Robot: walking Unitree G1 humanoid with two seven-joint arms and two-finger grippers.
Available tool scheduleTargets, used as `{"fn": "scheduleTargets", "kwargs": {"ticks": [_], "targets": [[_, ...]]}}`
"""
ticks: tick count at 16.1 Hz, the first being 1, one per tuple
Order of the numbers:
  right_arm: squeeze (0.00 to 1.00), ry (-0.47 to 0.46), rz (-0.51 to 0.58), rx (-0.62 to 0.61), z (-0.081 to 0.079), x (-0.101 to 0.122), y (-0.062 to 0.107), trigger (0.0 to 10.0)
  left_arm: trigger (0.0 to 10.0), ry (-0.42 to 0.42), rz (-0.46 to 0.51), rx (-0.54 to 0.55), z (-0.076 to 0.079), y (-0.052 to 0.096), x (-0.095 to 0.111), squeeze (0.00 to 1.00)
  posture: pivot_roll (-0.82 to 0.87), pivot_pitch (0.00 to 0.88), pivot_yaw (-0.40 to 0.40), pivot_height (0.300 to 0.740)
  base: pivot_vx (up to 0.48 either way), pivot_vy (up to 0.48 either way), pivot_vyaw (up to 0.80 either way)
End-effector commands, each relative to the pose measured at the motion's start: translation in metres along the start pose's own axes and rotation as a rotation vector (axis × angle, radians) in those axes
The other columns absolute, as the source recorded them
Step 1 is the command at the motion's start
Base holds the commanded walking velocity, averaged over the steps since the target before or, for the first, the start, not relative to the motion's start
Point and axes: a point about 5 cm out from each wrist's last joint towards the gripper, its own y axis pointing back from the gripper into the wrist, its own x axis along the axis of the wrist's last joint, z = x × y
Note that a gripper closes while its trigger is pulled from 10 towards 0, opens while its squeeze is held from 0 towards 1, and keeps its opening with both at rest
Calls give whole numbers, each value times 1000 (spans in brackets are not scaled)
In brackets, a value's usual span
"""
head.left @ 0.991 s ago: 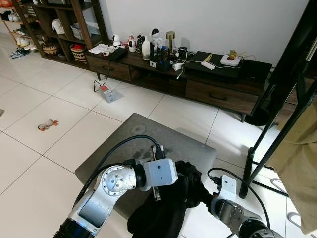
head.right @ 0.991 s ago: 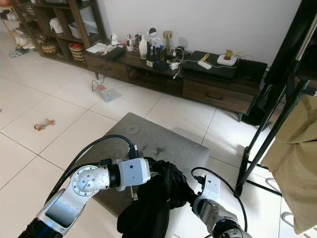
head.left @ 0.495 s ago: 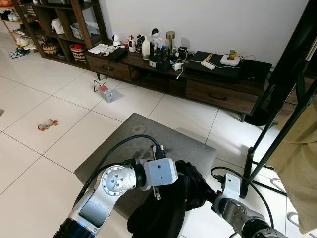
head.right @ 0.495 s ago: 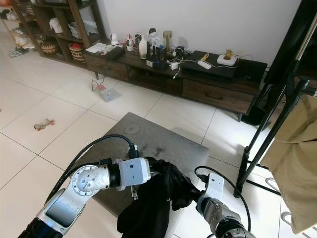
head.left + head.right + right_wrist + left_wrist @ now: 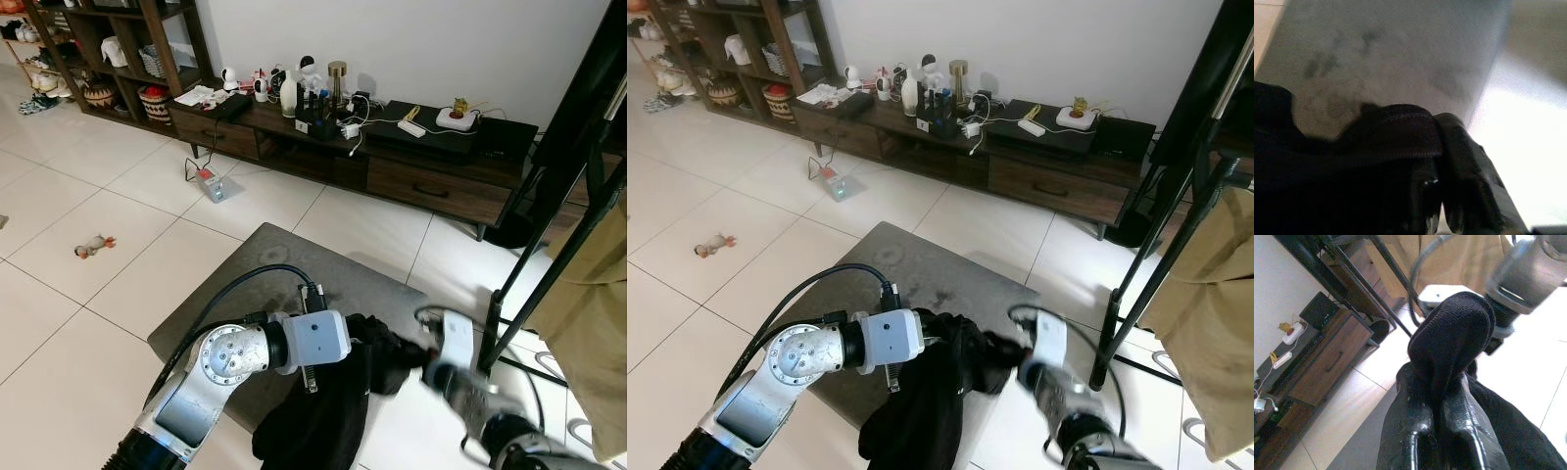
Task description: Hang hanger
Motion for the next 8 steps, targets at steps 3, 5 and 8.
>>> {"fn": "scheduleTargets", "kwargs": {"ticks": [3,5,8], "targets": [[0,220,130,15,-6,38,3,0,0,39,-75,56,0,17,-11,0,4,117,24,740,0,0,0],[0,293,180,-8,-5,51,7,0,2471,54,-192,51,10,30,-29,0,2,115,23,740,0,0,0],[0,473,236,-36,-10,61,16,0,10000,112,-526,196,23,59,-72,0,-2,108,17,740,0,0,0]]}}
